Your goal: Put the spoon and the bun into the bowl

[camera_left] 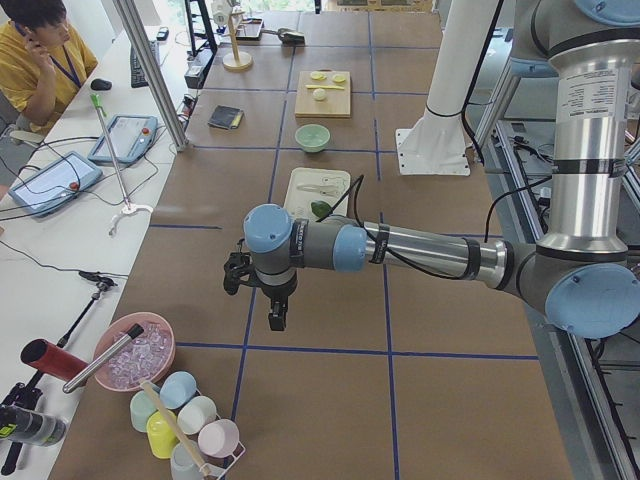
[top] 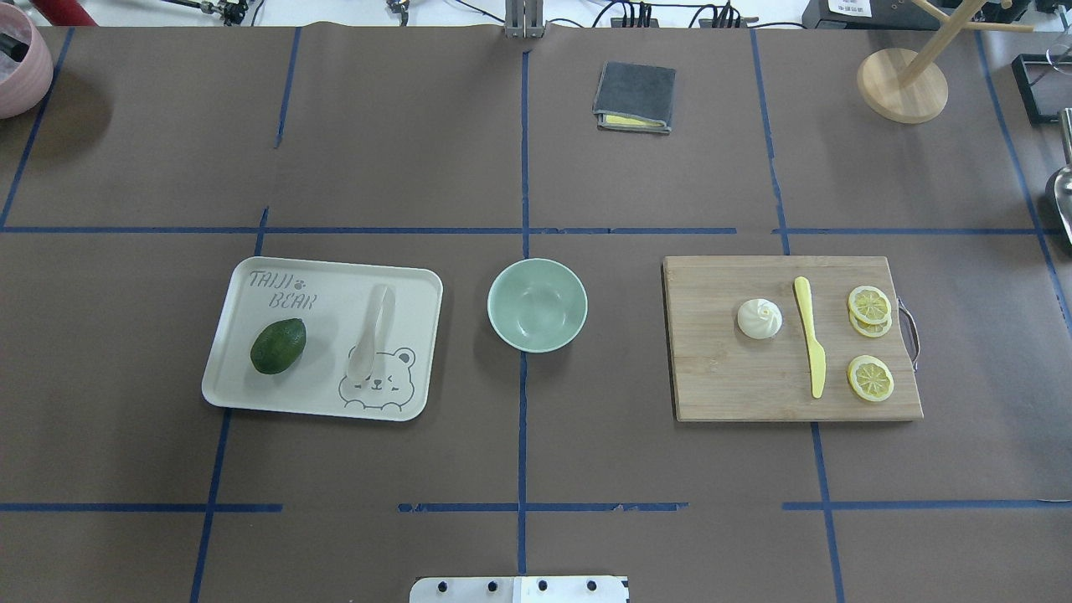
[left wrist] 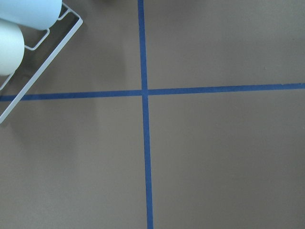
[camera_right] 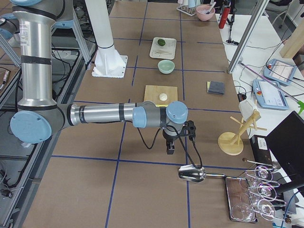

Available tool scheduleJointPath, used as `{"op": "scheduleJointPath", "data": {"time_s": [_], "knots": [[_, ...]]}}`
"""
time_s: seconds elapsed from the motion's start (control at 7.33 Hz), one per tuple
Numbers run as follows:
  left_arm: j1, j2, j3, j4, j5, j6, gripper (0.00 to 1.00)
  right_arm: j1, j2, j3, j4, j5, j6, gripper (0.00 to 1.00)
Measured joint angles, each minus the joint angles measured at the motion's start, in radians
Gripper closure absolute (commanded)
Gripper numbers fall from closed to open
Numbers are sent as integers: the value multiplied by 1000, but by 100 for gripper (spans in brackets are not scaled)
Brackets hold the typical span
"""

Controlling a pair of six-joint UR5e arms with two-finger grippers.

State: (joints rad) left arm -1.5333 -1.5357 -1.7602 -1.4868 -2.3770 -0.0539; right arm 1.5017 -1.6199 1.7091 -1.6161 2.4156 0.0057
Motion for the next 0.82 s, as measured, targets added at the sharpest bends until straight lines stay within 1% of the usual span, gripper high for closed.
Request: {"op": "scheduleJointPath", "data": {"time_s": [0.41,0.55,0.68,0.82], "knots": [[-5,-13,-14,12,-1,-1,0,0,-1,6,1,3,-1,0],[-2,-13,-22,8,17,-2,0,0,0,7,2,3,0,0],[4,-13,-30,-2,54,-2,0,0,2,9,2,3,1,0],[13,-14,-38,-29,75,-2,0,0,3,13,2,5,1,0]]}}
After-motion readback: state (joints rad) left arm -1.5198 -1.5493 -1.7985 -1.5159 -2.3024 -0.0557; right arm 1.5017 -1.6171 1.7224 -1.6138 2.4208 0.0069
